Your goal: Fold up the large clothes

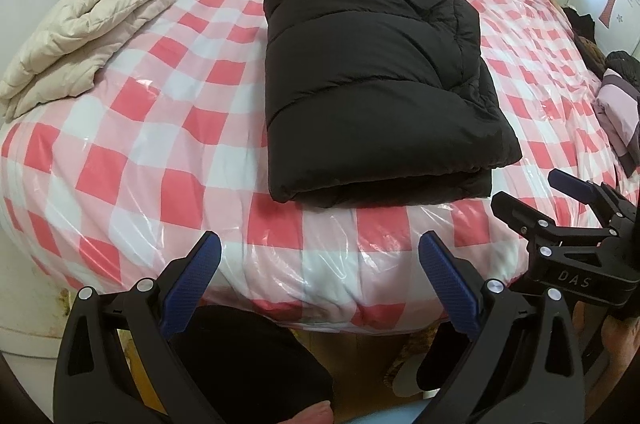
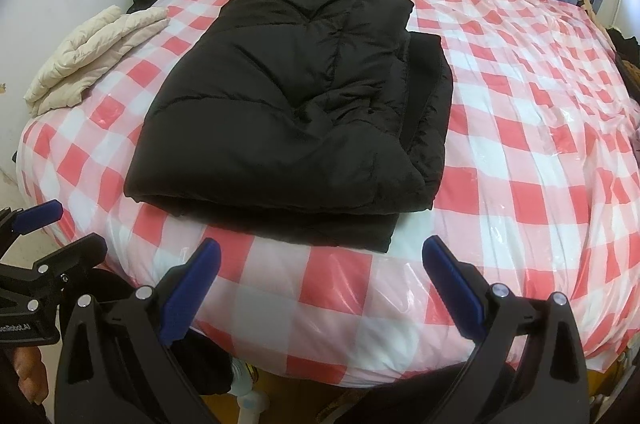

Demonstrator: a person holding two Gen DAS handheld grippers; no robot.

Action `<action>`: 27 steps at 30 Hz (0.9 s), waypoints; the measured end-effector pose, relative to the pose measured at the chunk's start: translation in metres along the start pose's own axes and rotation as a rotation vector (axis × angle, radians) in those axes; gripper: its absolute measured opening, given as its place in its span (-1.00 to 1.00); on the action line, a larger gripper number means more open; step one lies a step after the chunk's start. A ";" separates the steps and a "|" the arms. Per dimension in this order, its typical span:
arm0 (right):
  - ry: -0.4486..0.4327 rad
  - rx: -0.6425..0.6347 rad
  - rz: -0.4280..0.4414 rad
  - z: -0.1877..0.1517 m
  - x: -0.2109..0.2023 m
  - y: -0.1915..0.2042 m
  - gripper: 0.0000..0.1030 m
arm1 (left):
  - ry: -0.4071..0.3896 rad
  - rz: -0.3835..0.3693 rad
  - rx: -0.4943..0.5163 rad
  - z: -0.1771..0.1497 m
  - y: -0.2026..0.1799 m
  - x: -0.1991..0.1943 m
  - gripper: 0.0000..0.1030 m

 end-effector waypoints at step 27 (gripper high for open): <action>0.003 -0.017 0.009 0.003 0.002 0.008 0.88 | -0.020 0.011 -0.025 0.002 0.004 -0.003 0.85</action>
Point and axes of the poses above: each gripper's, at about its wrist camera, not at the fingertips, and x roughly the way its jaws point, y to its left, z to its top, the point moved 2 cm from there along x, roughly the way its jaws point
